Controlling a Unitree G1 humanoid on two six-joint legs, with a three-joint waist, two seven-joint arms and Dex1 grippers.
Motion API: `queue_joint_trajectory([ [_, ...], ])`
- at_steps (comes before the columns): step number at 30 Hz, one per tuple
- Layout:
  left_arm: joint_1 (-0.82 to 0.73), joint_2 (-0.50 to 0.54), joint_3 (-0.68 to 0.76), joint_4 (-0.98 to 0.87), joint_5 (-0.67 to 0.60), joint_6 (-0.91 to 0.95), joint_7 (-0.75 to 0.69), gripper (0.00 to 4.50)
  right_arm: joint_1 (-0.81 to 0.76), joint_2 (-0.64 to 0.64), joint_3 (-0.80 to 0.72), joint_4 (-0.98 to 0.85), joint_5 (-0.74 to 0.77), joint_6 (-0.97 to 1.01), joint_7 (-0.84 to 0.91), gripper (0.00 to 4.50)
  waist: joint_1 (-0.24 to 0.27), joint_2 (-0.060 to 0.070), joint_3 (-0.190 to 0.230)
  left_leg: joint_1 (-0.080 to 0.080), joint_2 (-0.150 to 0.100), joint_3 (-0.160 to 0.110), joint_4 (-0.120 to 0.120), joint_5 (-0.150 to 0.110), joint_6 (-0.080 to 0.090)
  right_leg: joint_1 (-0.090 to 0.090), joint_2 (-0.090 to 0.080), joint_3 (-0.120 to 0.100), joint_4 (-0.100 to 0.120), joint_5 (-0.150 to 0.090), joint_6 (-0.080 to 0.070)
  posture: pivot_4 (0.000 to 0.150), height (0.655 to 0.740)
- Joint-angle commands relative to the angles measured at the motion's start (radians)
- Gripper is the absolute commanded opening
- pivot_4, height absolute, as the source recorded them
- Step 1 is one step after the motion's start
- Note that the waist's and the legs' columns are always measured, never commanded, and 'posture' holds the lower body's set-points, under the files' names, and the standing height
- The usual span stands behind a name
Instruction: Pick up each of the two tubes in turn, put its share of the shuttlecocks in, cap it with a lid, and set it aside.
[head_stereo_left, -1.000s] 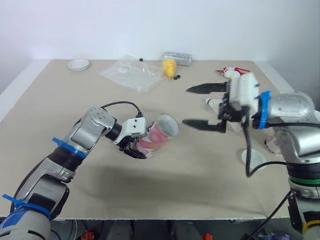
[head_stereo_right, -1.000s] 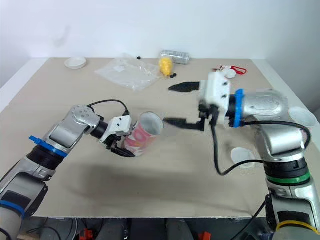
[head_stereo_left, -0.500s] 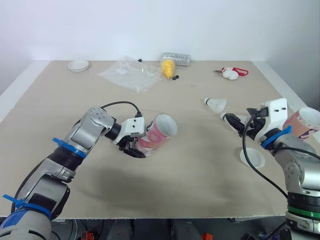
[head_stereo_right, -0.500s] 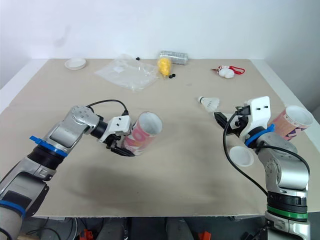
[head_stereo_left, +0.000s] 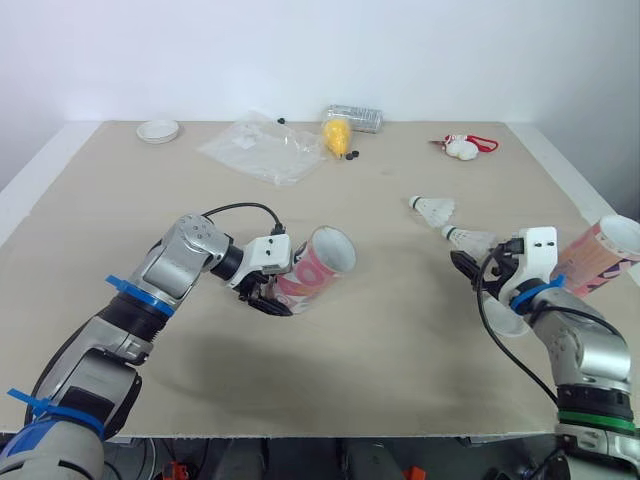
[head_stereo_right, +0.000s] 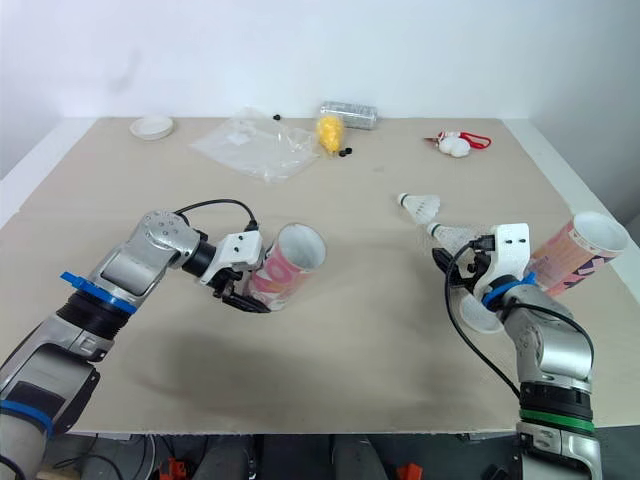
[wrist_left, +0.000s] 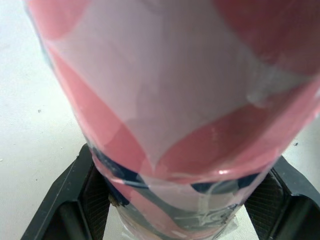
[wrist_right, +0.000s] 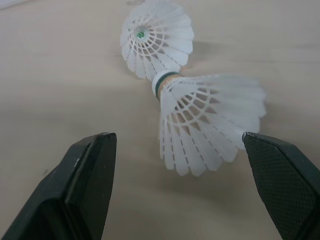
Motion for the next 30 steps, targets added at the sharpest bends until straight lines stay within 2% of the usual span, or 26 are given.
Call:
queue_joint_trajectory([
  [1,0.004,0.002,-0.001,-0.008,0.008,0.008,0.005,3.27,-0.059,-0.003,0.001,0.057,-0.005,-0.049,0.017,4.33,0.000,0.000,0.000,0.000,0.000,0.000,0.000,0.000,0.000,0.000,0.000,0.000,0.000,0.000,0.000,0.150,0.7400],
  [7,0.011,0.008,0.003,-0.018,0.007,0.017,0.005,3.27,-0.111,-0.001,0.010,0.163,-0.021,-0.089,0.023,4.33,0.000,0.000,0.000,0.000,0.000,0.000,0.000,0.000,0.000,0.000,0.000,0.000,0.000,0.001,0.002,0.150,0.7400],
  [8,0.013,0.010,0.004,-0.022,0.007,0.019,0.004,3.27,-0.116,0.000,0.010,0.177,-0.022,-0.096,0.026,4.10,0.000,0.000,0.000,0.000,0.000,0.000,0.000,0.000,0.000,0.000,0.000,0.000,0.000,0.001,0.002,0.150,0.7400],
  [10,0.017,0.013,0.005,-0.027,0.006,0.023,0.004,3.27,-0.121,0.001,0.011,0.192,-0.025,-0.108,0.031,3.57,0.000,0.000,0.000,0.000,0.000,0.000,0.000,0.000,0.000,0.000,0.000,0.000,0.000,0.001,0.002,0.150,0.7400],
  [13,0.022,0.016,0.004,-0.034,0.007,0.030,0.003,3.27,-0.125,0.002,0.013,0.202,-0.029,-0.123,0.032,2.05,-0.001,0.000,0.000,0.000,0.000,0.000,-0.001,0.000,0.000,0.000,0.000,0.000,0.000,0.001,0.002,0.150,0.7400],
  [14,0.023,0.017,0.004,-0.035,0.007,0.031,0.004,3.27,-0.125,0.002,0.014,0.203,-0.029,-0.126,0.036,1.81,-0.001,0.000,0.000,0.000,0.000,0.000,-0.001,0.000,0.000,0.000,0.000,0.000,0.000,0.001,0.002,0.150,0.7400],
  [18,0.022,0.016,0.003,-0.031,0.008,0.030,0.006,3.27,-0.120,0.005,0.019,0.198,-0.031,-0.139,0.047,0.02,-0.001,0.000,0.000,0.000,0.000,0.000,-0.001,0.000,0.000,0.000,0.000,0.000,0.000,0.001,0.002,0.150,0.7400],
  [26,0.022,0.009,-0.001,-0.027,0.009,0.031,0.008,3.27,-0.098,-0.009,0.036,0.161,-0.040,-0.149,0.063,0.02,-0.001,0.000,0.000,0.000,0.000,0.000,-0.001,0.000,0.000,0.000,0.000,0.000,0.000,0.001,0.002,0.150,0.7400],
  [30,0.024,0.009,-0.001,-0.029,0.007,0.033,0.007,3.27,-0.045,-0.052,0.040,0.030,-0.050,-0.127,0.081,0.02,-0.001,0.000,0.000,0.000,0.000,0.000,-0.001,0.000,0.000,0.000,0.000,0.000,0.000,0.000,0.002,0.150,0.7400],
])
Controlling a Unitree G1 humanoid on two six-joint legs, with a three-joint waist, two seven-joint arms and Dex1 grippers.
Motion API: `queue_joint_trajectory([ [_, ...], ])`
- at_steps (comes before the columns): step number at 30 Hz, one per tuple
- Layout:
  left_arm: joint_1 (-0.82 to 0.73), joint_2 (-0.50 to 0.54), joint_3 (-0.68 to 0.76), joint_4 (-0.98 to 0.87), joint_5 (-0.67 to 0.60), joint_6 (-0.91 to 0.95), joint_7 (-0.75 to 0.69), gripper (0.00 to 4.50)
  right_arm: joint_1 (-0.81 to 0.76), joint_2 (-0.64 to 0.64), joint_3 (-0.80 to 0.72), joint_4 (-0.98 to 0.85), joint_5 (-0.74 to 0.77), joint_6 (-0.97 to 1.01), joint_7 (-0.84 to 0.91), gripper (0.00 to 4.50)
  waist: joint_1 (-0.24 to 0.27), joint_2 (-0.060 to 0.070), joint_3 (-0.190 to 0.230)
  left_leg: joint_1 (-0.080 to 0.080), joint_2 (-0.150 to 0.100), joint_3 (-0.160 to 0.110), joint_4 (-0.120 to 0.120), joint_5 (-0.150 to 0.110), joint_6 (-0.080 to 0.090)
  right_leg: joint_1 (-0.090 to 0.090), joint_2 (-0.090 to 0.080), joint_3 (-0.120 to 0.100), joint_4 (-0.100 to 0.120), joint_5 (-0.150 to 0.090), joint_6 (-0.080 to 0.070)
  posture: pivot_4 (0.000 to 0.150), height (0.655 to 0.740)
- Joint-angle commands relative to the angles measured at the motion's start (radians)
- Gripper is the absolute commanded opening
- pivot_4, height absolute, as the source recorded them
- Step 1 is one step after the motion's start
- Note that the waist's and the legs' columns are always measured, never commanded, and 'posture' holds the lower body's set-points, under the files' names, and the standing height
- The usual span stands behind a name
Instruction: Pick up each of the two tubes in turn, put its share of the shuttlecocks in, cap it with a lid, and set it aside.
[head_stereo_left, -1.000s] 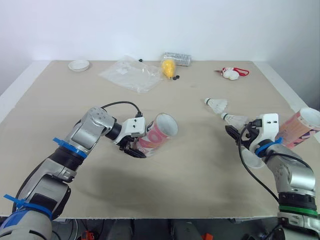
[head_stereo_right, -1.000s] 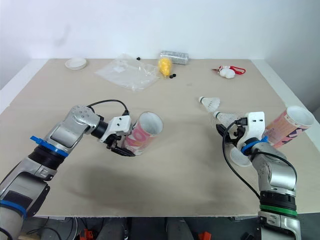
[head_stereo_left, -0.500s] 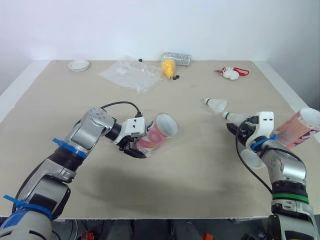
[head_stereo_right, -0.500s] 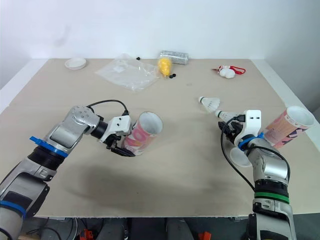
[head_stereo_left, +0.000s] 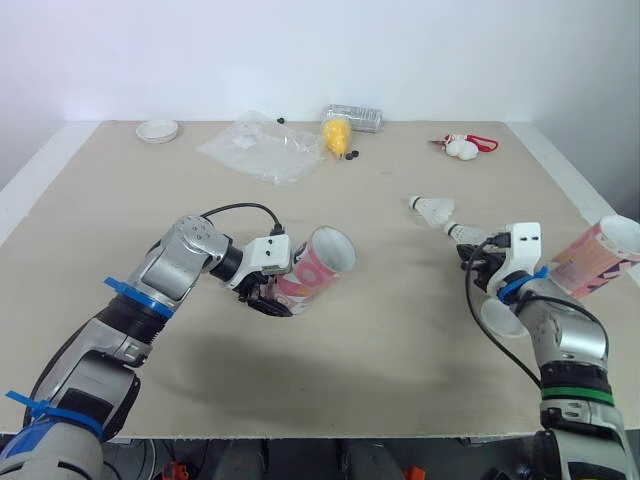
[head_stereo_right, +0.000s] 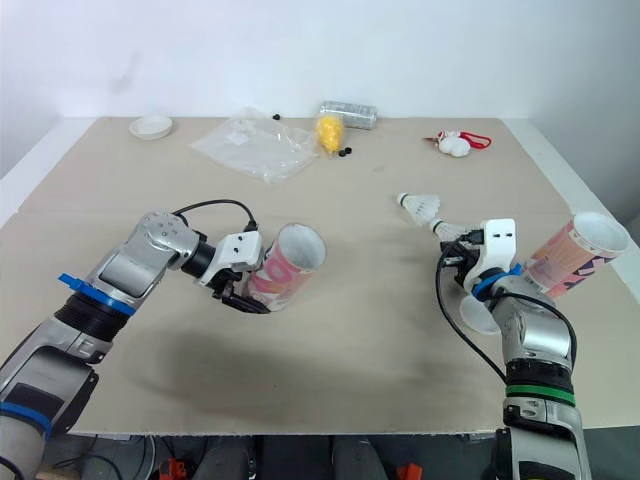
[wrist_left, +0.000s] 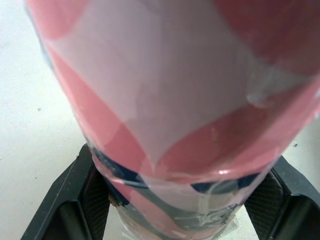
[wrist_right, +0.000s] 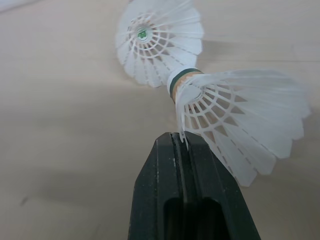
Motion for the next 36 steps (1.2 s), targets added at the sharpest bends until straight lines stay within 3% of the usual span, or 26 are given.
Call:
queue_joint_trajectory([
  [1,0.013,0.004,-0.004,0.001,0.006,0.007,0.003,3.27,0.051,-0.072,-0.012,-0.205,-0.001,0.019,0.027,0.02,0.003,0.001,0.000,0.000,0.000,0.000,0.000,0.000,0.000,0.000,0.000,0.000,0.000,0.000,0.000,0.150,0.7400],
  [9,-0.002,-0.004,-0.006,0.047,0.014,-0.017,-0.003,3.27,0.057,-0.264,-0.057,-0.583,0.064,0.096,0.130,0.02,0.001,0.002,0.000,0.000,0.000,0.000,0.000,0.000,0.000,0.000,0.000,0.000,0.000,-0.002,-0.003,0.150,0.7400],
  [16,-0.031,-0.027,-0.010,0.103,0.026,-0.048,-0.004,3.27,-0.069,-0.427,0.074,-0.740,0.122,-0.046,0.444,0.02,0.003,0.000,0.000,0.001,0.000,0.000,0.001,0.000,0.000,0.002,-0.001,-0.001,0.000,-0.002,-0.004,0.150,0.7400],
  [20,-0.039,-0.038,-0.008,0.119,0.026,-0.049,-0.002,3.27,-0.160,-0.474,0.199,-0.726,0.048,-0.223,0.612,0.02,0.002,0.001,0.000,0.001,0.000,0.002,0.002,0.000,0.000,0.001,-0.002,0.000,-0.001,-0.002,-0.004,0.150,0.7400],
  [24,-0.039,-0.038,-0.002,0.120,0.024,-0.042,-0.004,3.27,-0.251,-0.443,0.274,-0.689,0.034,-0.300,0.688,0.02,0.003,0.000,0.000,0.000,0.000,0.002,0.002,0.000,0.000,0.001,-0.002,-0.001,-0.001,-0.002,-0.004,0.150,0.7400],
  [36,-0.033,-0.045,0.004,0.101,0.021,-0.022,0.009,3.27,-0.347,-0.346,0.410,-0.527,-0.082,-0.465,0.782,0.02,0.004,0.000,0.000,0.000,0.000,0.002,0.002,0.000,0.000,0.000,-0.002,-0.001,-0.001,-0.002,-0.004,0.150,0.7400],
])
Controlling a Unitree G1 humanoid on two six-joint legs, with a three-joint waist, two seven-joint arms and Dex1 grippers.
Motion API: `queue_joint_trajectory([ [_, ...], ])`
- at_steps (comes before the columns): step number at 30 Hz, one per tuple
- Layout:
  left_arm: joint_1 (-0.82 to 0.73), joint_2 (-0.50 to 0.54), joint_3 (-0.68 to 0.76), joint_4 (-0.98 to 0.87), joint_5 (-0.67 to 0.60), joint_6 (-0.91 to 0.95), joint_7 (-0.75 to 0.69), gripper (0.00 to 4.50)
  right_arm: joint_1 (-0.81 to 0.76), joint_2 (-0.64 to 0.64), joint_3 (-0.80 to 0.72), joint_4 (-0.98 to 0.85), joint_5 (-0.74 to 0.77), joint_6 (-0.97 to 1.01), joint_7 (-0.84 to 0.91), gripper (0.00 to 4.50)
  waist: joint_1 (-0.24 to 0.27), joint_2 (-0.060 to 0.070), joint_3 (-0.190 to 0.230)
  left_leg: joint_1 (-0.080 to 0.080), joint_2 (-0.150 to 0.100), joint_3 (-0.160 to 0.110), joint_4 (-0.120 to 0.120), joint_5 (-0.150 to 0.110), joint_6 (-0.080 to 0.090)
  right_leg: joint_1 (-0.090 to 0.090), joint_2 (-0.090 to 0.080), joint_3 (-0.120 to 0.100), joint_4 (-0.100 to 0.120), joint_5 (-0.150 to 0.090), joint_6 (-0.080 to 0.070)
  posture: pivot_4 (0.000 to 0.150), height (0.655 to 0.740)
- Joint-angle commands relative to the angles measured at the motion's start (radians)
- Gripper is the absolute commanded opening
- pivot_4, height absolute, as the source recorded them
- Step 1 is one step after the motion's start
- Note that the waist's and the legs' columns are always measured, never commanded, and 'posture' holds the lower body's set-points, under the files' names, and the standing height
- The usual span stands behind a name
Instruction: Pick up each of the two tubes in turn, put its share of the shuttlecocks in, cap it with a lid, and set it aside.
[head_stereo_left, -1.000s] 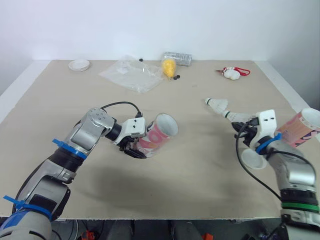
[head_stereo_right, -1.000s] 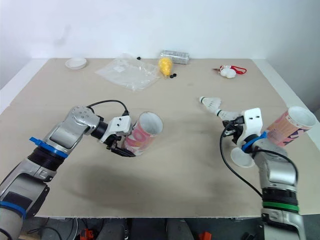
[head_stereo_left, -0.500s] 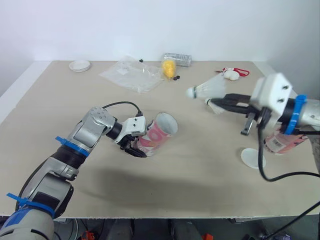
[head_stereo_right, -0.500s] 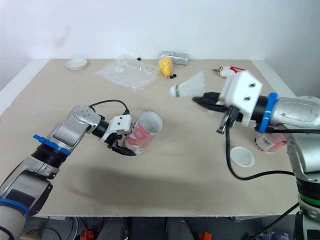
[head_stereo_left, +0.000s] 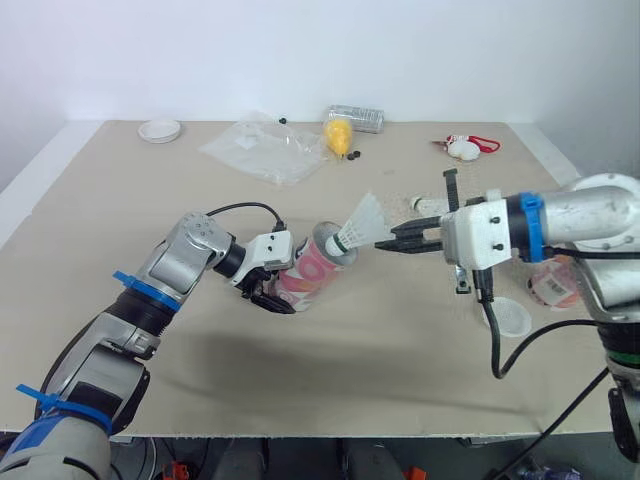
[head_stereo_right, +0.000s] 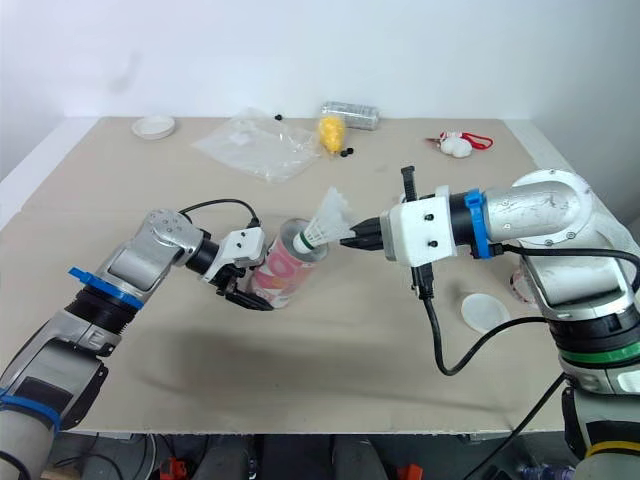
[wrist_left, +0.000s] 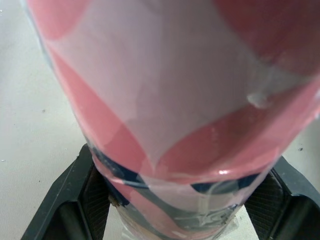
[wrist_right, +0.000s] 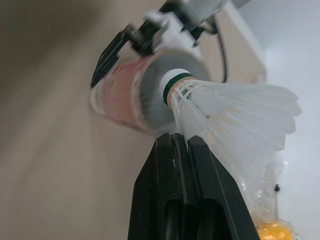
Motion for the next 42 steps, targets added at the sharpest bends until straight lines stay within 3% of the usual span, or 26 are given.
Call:
queue_joint_trajectory([
  [1,0.006,-0.004,-0.003,-0.007,0.017,0.014,0.027,3.27,-0.036,0.018,-0.007,-0.003,-0.001,-0.018,0.011,0.31,0.001,0.000,0.000,0.000,0.000,0.000,0.000,0.000,0.000,0.000,0.000,0.000,0.000,0.000,0.000,0.150,0.7400],
  [4,0.011,0.000,-0.003,-0.009,0.017,0.015,0.028,3.27,-0.046,0.041,-0.005,-0.008,0.004,0.000,0.008,1.27,0.001,0.000,0.000,0.000,0.000,0.000,0.000,0.000,0.000,0.000,0.000,0.000,0.000,0.000,0.000,0.150,0.7400],
  [7,0.014,0.003,-0.003,-0.012,0.018,0.016,0.029,3.27,-0.053,0.068,-0.010,-0.026,0.024,0.038,-0.006,2.85,0.001,0.000,0.000,0.000,0.000,-0.001,0.000,0.000,0.000,0.000,0.000,0.000,0.000,0.000,0.000,0.150,0.7400],
  [8,0.014,0.004,-0.003,-0.011,0.018,0.016,0.029,3.27,-0.052,0.078,-0.019,-0.033,0.040,0.061,-0.016,3.19,0.001,0.000,0.000,0.000,0.000,-0.001,0.000,0.000,0.000,0.000,0.000,0.000,0.000,0.000,0.000,0.150,0.7400],
  [10,0.014,0.004,-0.003,-0.013,0.017,0.019,0.030,3.27,-0.030,0.114,-0.084,-0.034,0.127,0.221,-0.109,4.23,0.001,0.000,0.000,0.000,0.000,-0.001,0.000,0.000,0.000,0.000,0.000,0.000,0.000,0.000,-0.001,0.150,0.7400],
  [11,0.014,0.004,-0.003,-0.014,0.017,0.019,0.030,3.27,-0.018,0.130,-0.120,-0.025,0.173,0.308,-0.160,4.38,0.001,0.000,0.000,0.000,0.000,-0.001,0.000,0.000,0.000,0.000,0.000,0.000,0.000,0.000,-0.001,0.150,0.7400],
  [15,0.016,0.004,-0.003,-0.016,0.015,0.020,0.031,3.27,0.046,0.163,-0.220,0.047,0.216,0.483,-0.312,4.38,0.003,-0.001,0.000,-0.001,0.000,-0.002,0.001,0.000,0.000,0.001,0.000,0.000,0.001,0.001,0.000,0.150,0.7400],
  [17,0.016,0.004,-0.003,-0.019,0.014,0.023,0.030,3.27,0.120,0.222,-0.288,0.144,0.178,0.522,-0.479,4.38,0.003,-0.002,-0.001,-0.001,0.000,-0.002,0.000,0.000,0.000,0.001,0.000,0.000,0.000,0.000,0.000,0.150,0.7400],
  [21,0.019,0.005,-0.002,-0.024,0.014,0.025,0.031,3.27,0.172,0.326,-0.361,0.255,0.121,0.507,-0.700,4.38,0.001,-0.003,-0.001,0.000,0.000,-0.001,0.000,0.000,0.000,0.000,0.001,0.000,0.001,0.001,0.000,0.150,0.7400],
  [27,0.029,0.011,-0.003,-0.039,0.013,0.031,0.028,3.27,0.146,0.421,-0.389,0.419,0.078,0.486,-0.873,4.38,-0.003,0.001,-0.001,0.000,0.000,-0.001,0.000,0.001,0.001,0.000,0.001,0.001,0.002,0.003,0.003,0.150,0.7400],
  [42,0.053,0.016,0.003,-0.080,0.008,0.061,0.040,3.27,-0.079,0.500,-0.355,0.865,0.013,0.360,-0.932,4.38,-0.007,0.002,-0.001,0.001,0.000,-0.001,-0.002,0.001,0.001,0.000,0.002,0.001,0.002,0.002,0.004,0.150,0.7400],
])
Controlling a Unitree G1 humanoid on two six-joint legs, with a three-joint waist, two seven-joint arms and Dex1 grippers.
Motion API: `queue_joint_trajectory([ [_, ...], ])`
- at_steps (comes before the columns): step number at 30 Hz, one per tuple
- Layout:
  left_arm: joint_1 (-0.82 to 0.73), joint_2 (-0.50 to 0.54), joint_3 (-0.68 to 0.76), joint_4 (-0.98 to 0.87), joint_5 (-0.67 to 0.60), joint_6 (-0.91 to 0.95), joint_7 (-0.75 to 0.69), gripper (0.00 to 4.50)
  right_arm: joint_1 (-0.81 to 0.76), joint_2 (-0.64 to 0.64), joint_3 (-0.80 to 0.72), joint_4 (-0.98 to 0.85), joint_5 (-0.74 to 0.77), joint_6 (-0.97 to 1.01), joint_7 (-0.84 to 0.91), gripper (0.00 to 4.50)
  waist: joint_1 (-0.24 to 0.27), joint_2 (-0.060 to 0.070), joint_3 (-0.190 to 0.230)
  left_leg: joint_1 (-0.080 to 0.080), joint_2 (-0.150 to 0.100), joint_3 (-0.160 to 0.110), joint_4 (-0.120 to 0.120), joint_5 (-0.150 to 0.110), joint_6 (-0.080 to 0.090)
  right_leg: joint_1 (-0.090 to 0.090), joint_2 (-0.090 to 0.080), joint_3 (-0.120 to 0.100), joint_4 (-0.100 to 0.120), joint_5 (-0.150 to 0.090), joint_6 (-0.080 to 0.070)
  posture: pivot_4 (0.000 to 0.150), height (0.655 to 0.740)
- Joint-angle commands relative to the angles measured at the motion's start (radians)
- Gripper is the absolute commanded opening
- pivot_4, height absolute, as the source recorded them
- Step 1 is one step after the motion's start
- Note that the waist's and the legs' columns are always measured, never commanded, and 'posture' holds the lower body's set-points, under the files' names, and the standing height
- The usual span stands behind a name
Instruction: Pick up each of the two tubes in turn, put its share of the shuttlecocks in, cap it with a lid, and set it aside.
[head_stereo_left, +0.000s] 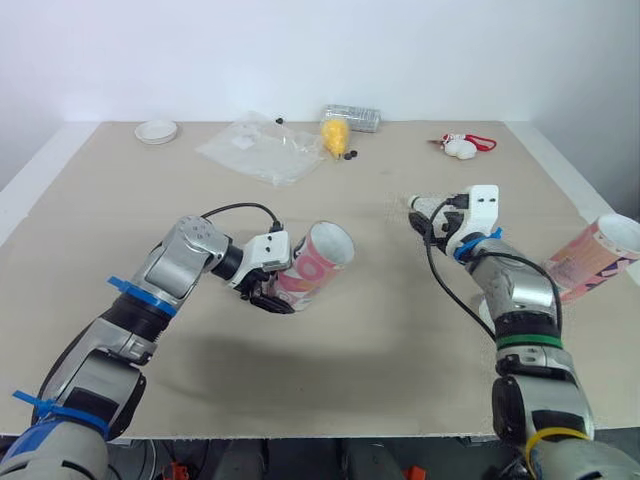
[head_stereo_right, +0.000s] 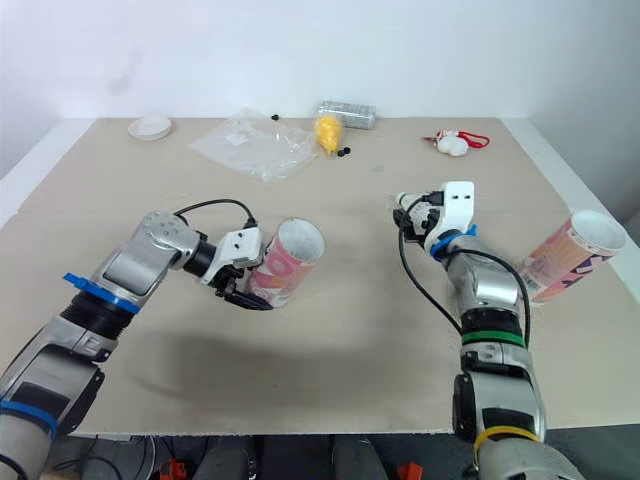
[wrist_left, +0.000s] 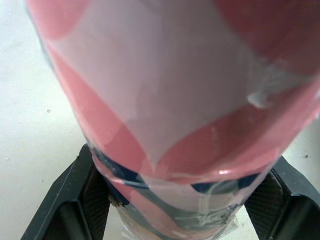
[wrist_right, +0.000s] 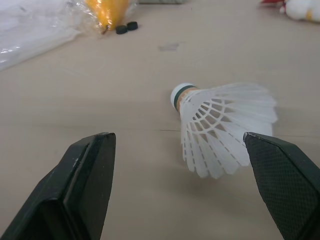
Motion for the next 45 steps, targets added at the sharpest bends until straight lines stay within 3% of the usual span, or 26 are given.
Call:
queue_joint_trajectory([
  [1,0.019,0.004,-0.012,-0.014,0.008,0.016,0.008,3.27,-0.066,0.002,-0.001,0.075,-0.024,-0.073,-0.001,4.38,0.000,0.000,0.000,0.000,0.000,0.000,0.000,0.000,0.000,0.000,0.000,0.000,0.000,0.000,0.000,0.150,0.7400],
  [10,0.034,0.007,-0.007,-0.037,0.004,0.037,0.016,3.27,-0.136,0.010,0.010,0.209,-0.064,-0.144,0.004,4.38,-0.001,0.000,0.000,0.000,0.000,0.000,-0.001,0.000,0.000,0.000,0.000,0.000,0.000,0.000,0.000,0.150,0.7400],
  [12,0.036,0.008,-0.005,-0.039,0.005,0.040,0.019,3.27,-0.151,0.013,0.007,0.234,-0.066,-0.156,0.006,4.15,-0.001,0.000,0.000,0.000,0.000,0.000,-0.001,0.000,0.000,0.000,0.000,0.000,0.000,0.000,0.000,0.150,0.7400],
  [16,0.038,0.008,-0.003,-0.042,0.005,0.045,0.024,3.27,-0.181,0.017,0.007,0.293,-0.079,-0.189,-0.006,2.42,-0.002,0.000,0.000,0.000,0.000,0.000,-0.001,0.000,0.000,0.000,0.000,0.000,0.000,0.000,0.000,0.150,0.7400],
  [20,0.040,0.009,-0.002,-0.044,0.003,0.049,0.027,3.27,-0.198,0.021,0.009,0.328,-0.090,-0.211,-0.006,0.29,-0.002,0.000,0.000,0.000,0.000,0.000,-0.001,0.000,0.000,0.000,0.000,0.000,0.000,0.000,0.000,0.150,0.7400],
  [21,0.040,0.009,-0.001,-0.045,0.002,0.050,0.027,3.27,-0.201,0.022,0.009,0.336,-0.092,-0.216,-0.007,0.01,-0.002,0.000,0.000,0.000,0.000,0.000,-0.001,0.000,0.000,0.000,0.000,0.000,0.000,0.000,0.000,0.150,0.7400],
  [28,0.039,0.009,0.000,-0.041,0.000,0.051,0.034,3.27,-0.204,0.021,0.015,0.355,-0.110,-0.244,-0.003,0.01,-0.003,0.000,0.000,0.000,0.000,0.000,-0.001,0.000,0.000,0.000,0.000,0.000,0.000,0.000,0.000,0.150,0.7400],
  [33,0.033,0.008,-0.002,-0.033,0.001,0.044,0.032,3.27,-0.181,0.001,0.050,0.261,-0.143,-0.277,0.034,0.01,-0.003,0.000,0.000,0.000,0.000,0.000,-0.001,0.000,0.000,0.000,0.000,0.000,0.000,0.000,0.000,0.150,0.7400],
  [41,0.017,0.006,-0.005,-0.007,0.004,0.015,0.021,3.27,-0.062,-0.203,0.118,-0.410,-0.055,-0.209,0.395,0.01,0.002,0.005,0.002,-0.001,-0.001,0.000,-0.001,0.000,0.000,-0.001,0.000,0.000,0.000,-0.001,0.002,0.150,0.7400],
  [45,0.011,0.002,-0.009,0.010,0.006,0.001,0.014,3.27,-0.061,-0.350,0.146,-0.621,0.027,-0.220,0.644,0.01,0.002,0.004,0.002,0.000,0.000,0.000,-0.001,0.000,0.000,0.000,0.000,0.000,0.000,-0.001,0.001,0.150,0.7400],
])
